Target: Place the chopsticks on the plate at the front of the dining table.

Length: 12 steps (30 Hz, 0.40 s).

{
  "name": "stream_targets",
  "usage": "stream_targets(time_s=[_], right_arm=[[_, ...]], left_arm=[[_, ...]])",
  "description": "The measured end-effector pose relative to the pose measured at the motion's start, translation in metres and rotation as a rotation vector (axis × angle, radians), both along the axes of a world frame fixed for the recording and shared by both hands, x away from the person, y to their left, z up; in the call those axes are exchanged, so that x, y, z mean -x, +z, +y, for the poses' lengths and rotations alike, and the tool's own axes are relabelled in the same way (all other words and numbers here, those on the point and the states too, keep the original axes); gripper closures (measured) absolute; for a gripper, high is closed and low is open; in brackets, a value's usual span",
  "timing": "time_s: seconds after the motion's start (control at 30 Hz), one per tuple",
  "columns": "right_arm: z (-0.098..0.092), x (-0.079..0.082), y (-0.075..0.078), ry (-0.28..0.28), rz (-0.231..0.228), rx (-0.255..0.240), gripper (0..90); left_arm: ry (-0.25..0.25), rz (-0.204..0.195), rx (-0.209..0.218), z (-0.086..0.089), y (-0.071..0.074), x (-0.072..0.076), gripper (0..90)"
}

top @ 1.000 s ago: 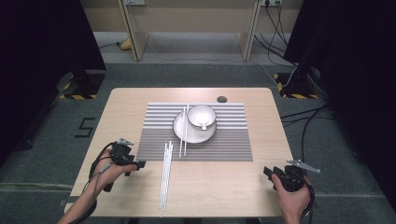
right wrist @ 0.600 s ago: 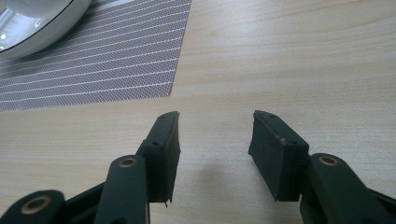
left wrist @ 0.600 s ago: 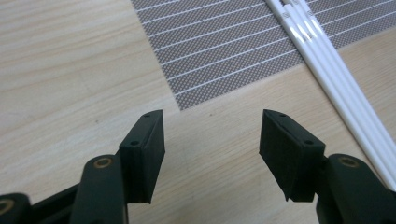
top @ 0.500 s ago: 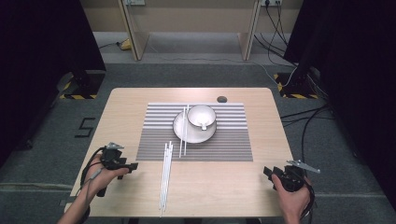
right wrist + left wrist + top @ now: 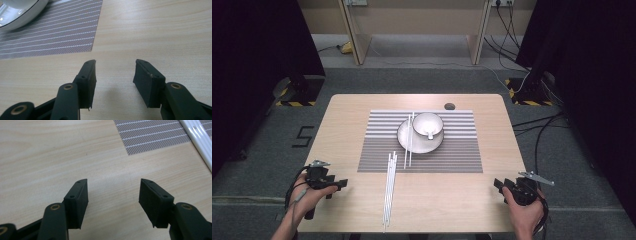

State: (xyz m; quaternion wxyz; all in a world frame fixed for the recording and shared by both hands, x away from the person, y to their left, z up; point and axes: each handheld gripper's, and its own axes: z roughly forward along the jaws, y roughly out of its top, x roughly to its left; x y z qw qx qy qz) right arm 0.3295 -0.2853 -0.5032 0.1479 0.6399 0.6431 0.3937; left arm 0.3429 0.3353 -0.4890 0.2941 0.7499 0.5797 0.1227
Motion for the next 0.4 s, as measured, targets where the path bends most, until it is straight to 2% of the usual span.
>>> stream_targets(time_s=[0.17, 0.4], right_arm=[[0.000, 0.000, 0.000, -0.001, 0.002, 0.000, 52.1], [0.000, 0.000, 0.000, -0.003, -0.003, 0.005, 51.9]], left_arm=[[0.007, 0.006, 0.020, 0.001, -0.003, 0.005, 39.9], [-0.022, -0.006, 0.050, -0.011, 0.008, -0.001, 39.2]])
